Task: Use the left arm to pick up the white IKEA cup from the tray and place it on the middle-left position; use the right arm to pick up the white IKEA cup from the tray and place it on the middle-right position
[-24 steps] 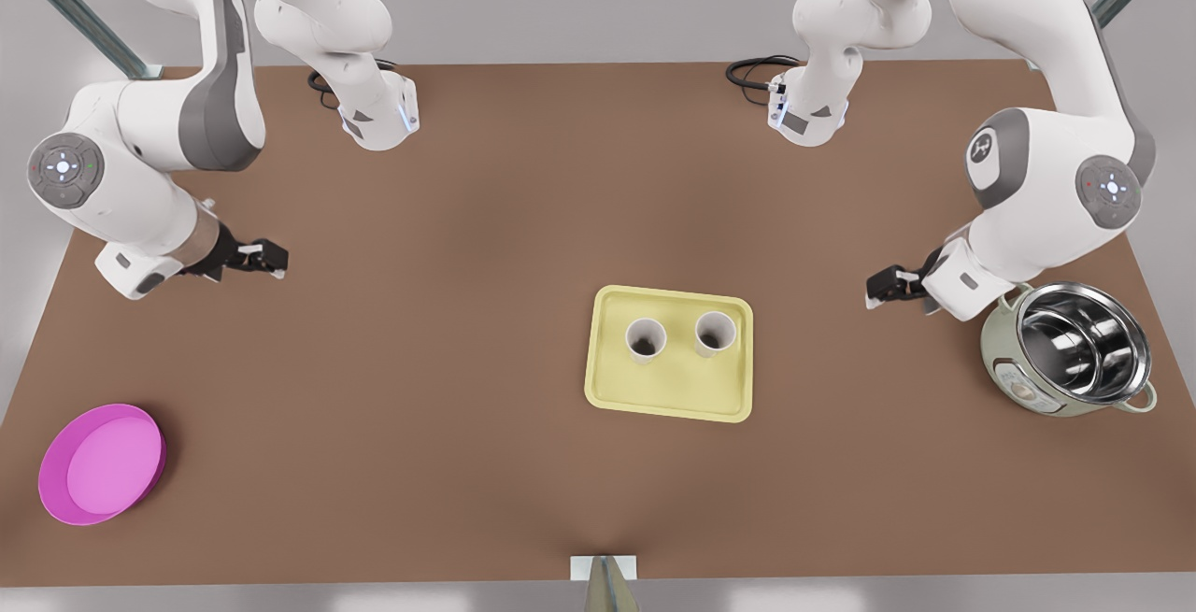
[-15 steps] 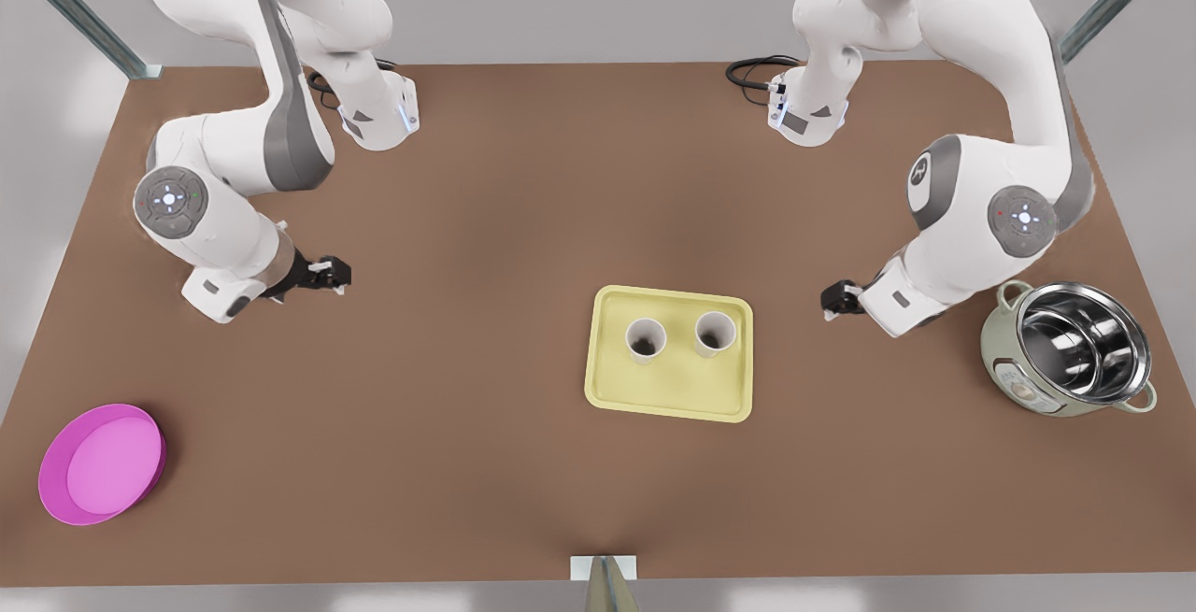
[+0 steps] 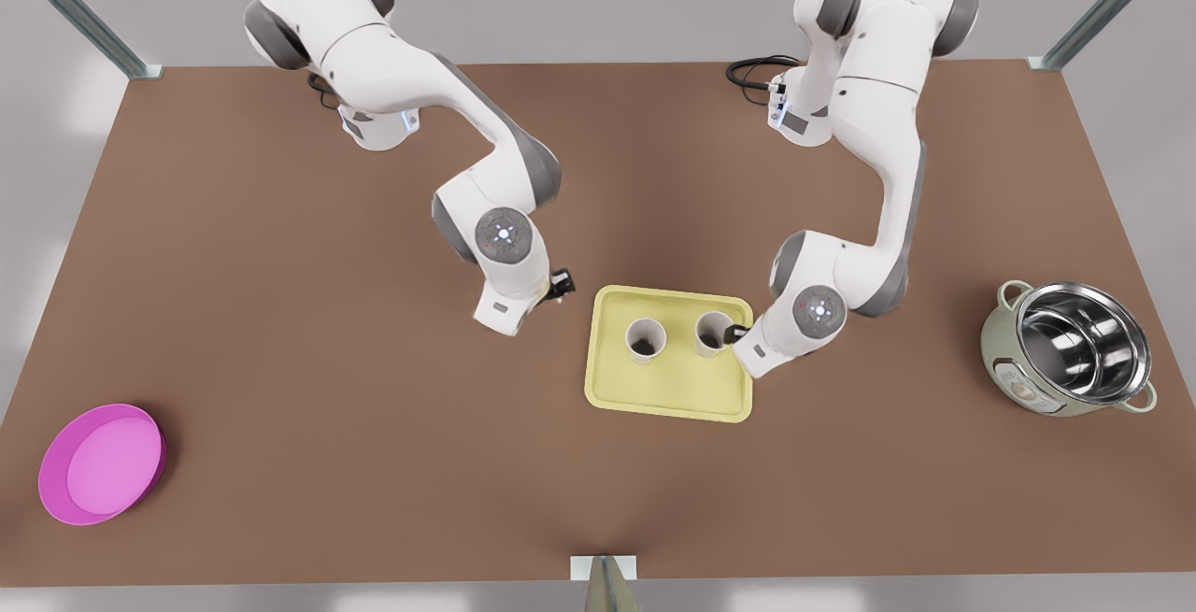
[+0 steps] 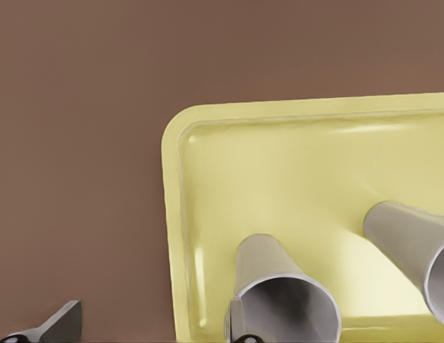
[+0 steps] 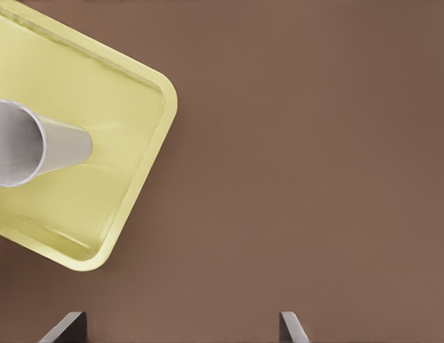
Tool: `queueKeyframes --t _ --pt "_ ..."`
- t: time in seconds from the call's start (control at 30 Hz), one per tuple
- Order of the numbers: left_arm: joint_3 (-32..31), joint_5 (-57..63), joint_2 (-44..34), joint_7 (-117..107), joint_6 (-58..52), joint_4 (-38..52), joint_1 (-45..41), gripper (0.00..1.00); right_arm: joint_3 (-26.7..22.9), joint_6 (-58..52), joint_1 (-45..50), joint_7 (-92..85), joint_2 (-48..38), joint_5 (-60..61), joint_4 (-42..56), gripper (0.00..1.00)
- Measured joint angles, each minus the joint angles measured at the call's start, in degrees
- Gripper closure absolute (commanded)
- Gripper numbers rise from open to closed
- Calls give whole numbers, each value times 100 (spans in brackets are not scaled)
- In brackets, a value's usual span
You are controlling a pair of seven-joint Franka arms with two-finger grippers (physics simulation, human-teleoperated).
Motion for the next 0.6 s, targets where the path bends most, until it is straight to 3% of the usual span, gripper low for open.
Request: queueKeyframes --t 0.27,0.5,0.53,0.6 --pt "-84 4 -98 -170 699 -483 -70 0 68 830 511 953 1277 4 1115 0" --pt "-102 2 223 -328 1160 -512 -179 0 95 1966 564 1552 2004 1 1449 0" --pt "-103 -2 252 -356 1231 -511 -210 3 96 2125 567 1618 2105 -2 1521 0" --pt "-107 -4 267 -418 1341 -501 -237 27 61 2428 607 1737 2306 -12 1636 0"
